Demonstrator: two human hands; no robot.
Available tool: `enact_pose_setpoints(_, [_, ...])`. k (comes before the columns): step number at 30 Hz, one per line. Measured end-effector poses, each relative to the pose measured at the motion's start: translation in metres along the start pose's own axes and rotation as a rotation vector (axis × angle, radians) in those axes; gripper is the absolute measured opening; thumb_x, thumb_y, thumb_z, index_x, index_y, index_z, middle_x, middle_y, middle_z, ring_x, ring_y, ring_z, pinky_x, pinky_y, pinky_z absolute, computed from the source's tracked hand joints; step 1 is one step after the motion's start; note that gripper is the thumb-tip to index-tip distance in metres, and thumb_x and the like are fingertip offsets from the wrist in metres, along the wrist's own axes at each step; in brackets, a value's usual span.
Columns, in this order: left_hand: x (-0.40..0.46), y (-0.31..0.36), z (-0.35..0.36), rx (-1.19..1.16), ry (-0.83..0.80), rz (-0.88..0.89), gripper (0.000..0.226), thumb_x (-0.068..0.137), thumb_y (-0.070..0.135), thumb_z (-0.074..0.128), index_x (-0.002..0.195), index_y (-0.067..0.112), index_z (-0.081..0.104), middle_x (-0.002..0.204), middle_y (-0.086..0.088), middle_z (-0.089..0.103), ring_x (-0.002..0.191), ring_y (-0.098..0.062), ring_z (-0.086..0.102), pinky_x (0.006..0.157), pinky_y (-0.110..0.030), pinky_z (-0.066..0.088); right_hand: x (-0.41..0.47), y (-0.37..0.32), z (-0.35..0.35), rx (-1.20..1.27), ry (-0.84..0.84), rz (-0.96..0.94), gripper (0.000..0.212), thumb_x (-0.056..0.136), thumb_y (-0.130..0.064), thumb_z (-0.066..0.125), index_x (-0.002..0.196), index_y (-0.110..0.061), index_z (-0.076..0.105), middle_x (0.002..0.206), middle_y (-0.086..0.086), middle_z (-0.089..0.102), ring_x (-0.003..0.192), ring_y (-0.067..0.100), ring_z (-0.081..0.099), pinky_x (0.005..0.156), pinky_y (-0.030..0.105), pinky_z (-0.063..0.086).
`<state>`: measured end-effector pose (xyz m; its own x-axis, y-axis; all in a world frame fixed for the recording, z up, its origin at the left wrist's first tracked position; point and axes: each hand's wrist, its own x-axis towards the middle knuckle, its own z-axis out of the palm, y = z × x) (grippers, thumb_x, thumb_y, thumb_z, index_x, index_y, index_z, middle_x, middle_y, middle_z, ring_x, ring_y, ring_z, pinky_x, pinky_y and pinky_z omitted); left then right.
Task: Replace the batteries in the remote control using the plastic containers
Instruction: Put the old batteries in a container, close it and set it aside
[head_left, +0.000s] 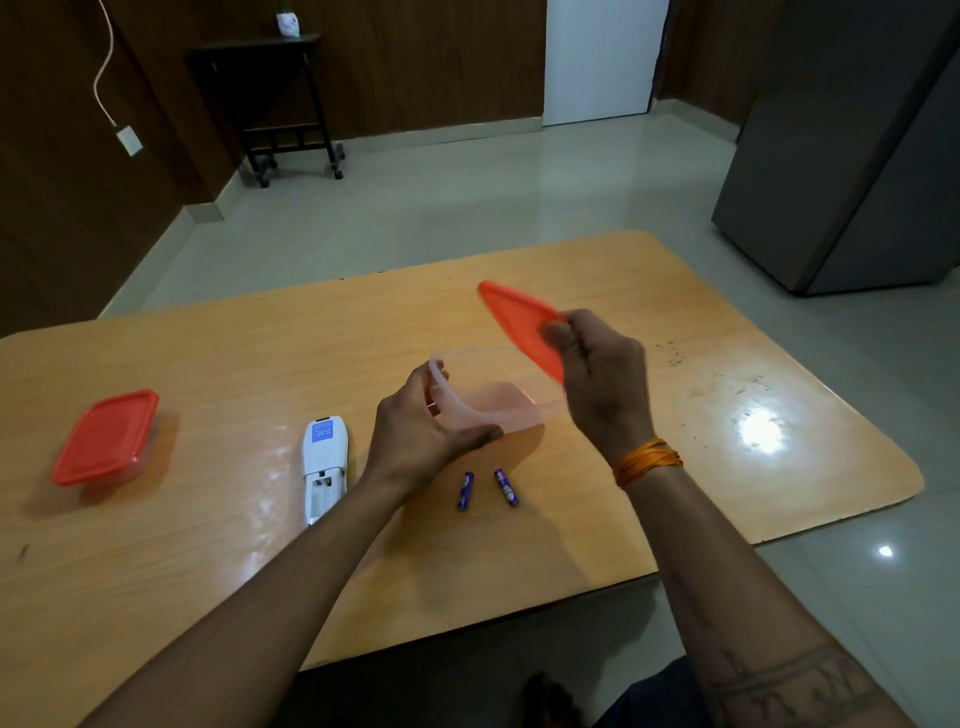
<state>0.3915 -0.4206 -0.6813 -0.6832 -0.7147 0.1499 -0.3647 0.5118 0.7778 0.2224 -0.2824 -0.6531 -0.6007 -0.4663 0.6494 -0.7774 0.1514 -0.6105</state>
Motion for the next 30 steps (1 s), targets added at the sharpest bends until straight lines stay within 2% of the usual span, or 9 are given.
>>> enact_pose_setpoints(4, [0.001, -0.002, 0.003, 0.051, 0.015, -0.027, 0.114, 0.057, 0.061, 0.094, 0.153, 0.024, 0.044, 0.147, 0.004, 0.058, 0.127, -0.009, 0.053, 0.095, -0.023, 0.043, -0.002, 0.024, -0.018, 0.147, 0.201, 0.335, 0.03, 0.11, -0.034, 0.05, 0.091, -0.016, 0.065, 0.068, -0.009, 0.055, 0.059, 0.008, 0.047, 0.054, 0.032, 0.038])
enact_pose_setpoints(7, [0.004, 0.001, 0.008, 0.142, 0.058, -0.067, 0.12, 0.051, 0.078, 0.083, 0.15, 0.022, 0.045, 0.147, 0.0, 0.055, 0.138, -0.02, 0.046, 0.107, -0.039, 0.046, -0.005, 0.033, -0.026, 0.233, 0.291, 0.526, 0.035, 0.109, -0.041, 0.048, 0.09, -0.016, 0.064, 0.073, -0.007, 0.056, 0.066, 0.013, 0.051, 0.061, 0.042, 0.054])
enact_pose_setpoints(10, [0.008, 0.003, 0.016, 0.227, 0.1, -0.124, 0.127, 0.044, 0.094, 0.066, 0.145, 0.017, 0.047, 0.145, -0.006, 0.056, 0.145, -0.029, 0.041, 0.114, -0.054, 0.041, -0.006, 0.045, -0.03, 0.271, 0.349, 0.687, 0.033, 0.106, -0.042, 0.053, 0.091, -0.016, 0.066, 0.077, -0.005, 0.06, 0.07, 0.015, 0.055, 0.066, 0.045, 0.057])
enact_pose_setpoints(14, [0.011, 0.013, 0.025, 0.237, 0.114, -0.208, 0.122, 0.057, 0.078, 0.084, 0.152, 0.014, 0.041, 0.162, -0.013, 0.042, 0.16, -0.03, 0.016, 0.126, -0.053, 0.02, -0.012, 0.063, -0.034, 0.196, 0.307, 0.817, 0.03, 0.103, -0.035, 0.06, 0.111, -0.009, 0.073, 0.093, 0.002, 0.068, 0.089, 0.023, 0.063, 0.086, 0.048, 0.06])
enact_pose_setpoints(17, [0.012, 0.018, 0.028, 0.285, 0.094, -0.222, 0.124, 0.06, 0.074, 0.085, 0.156, 0.012, 0.035, 0.164, -0.014, 0.04, 0.162, -0.028, 0.007, 0.128, -0.051, 0.013, -0.019, 0.074, -0.036, 0.098, 0.201, 0.854, 0.031, 0.102, -0.03, 0.064, 0.114, -0.004, 0.076, 0.103, 0.013, 0.074, 0.1, 0.032, 0.068, 0.094, 0.049, 0.058])
enact_pose_setpoints(20, [0.012, 0.022, 0.029, 0.305, 0.058, -0.261, 0.127, 0.06, 0.074, 0.085, 0.157, 0.011, 0.032, 0.161, -0.014, 0.045, 0.163, -0.027, 0.004, 0.129, -0.051, 0.012, -0.023, 0.077, -0.038, 0.009, 0.113, 0.847, 0.031, 0.101, -0.028, 0.064, 0.113, -0.003, 0.077, 0.11, 0.018, 0.077, 0.105, 0.037, 0.068, 0.093, 0.043, 0.056])
enact_pose_setpoints(24, [0.011, 0.024, 0.026, 0.331, 0.008, -0.279, 0.129, 0.059, 0.076, 0.084, 0.156, 0.009, 0.032, 0.159, -0.014, 0.048, 0.163, -0.028, 0.005, 0.127, -0.048, 0.019, -0.023, 0.073, -0.036, -0.178, 0.001, 0.788, 0.039, 0.1, -0.032, 0.065, 0.123, -0.002, 0.074, 0.117, 0.019, 0.076, 0.114, 0.04, 0.067, 0.097, 0.041, 0.053])
enact_pose_setpoints(26, [0.008, 0.026, 0.022, 0.305, 0.008, -0.277, 0.131, 0.059, 0.074, 0.086, 0.159, 0.01, 0.03, 0.163, -0.013, 0.044, 0.163, -0.027, 0.005, 0.125, -0.044, 0.025, -0.025, 0.069, -0.033, -0.264, -0.021, 0.732, 0.041, 0.099, -0.032, 0.064, 0.125, 0.0, 0.071, 0.117, 0.022, 0.075, 0.113, 0.042, 0.067, 0.095, 0.043, 0.053])
enact_pose_setpoints(30, [-0.007, 0.034, 0.013, 0.258, 0.045, -0.231, 0.126, 0.065, 0.066, 0.088, 0.163, 0.013, 0.028, 0.168, -0.013, 0.034, 0.163, -0.025, 0.001, 0.125, -0.043, 0.026, -0.029, 0.055, -0.028, -0.435, -0.028, 0.56, 0.038, 0.098, -0.03, 0.061, 0.116, 0.002, 0.07, 0.109, 0.025, 0.073, 0.101, 0.046, 0.068, 0.084, 0.045, 0.055])
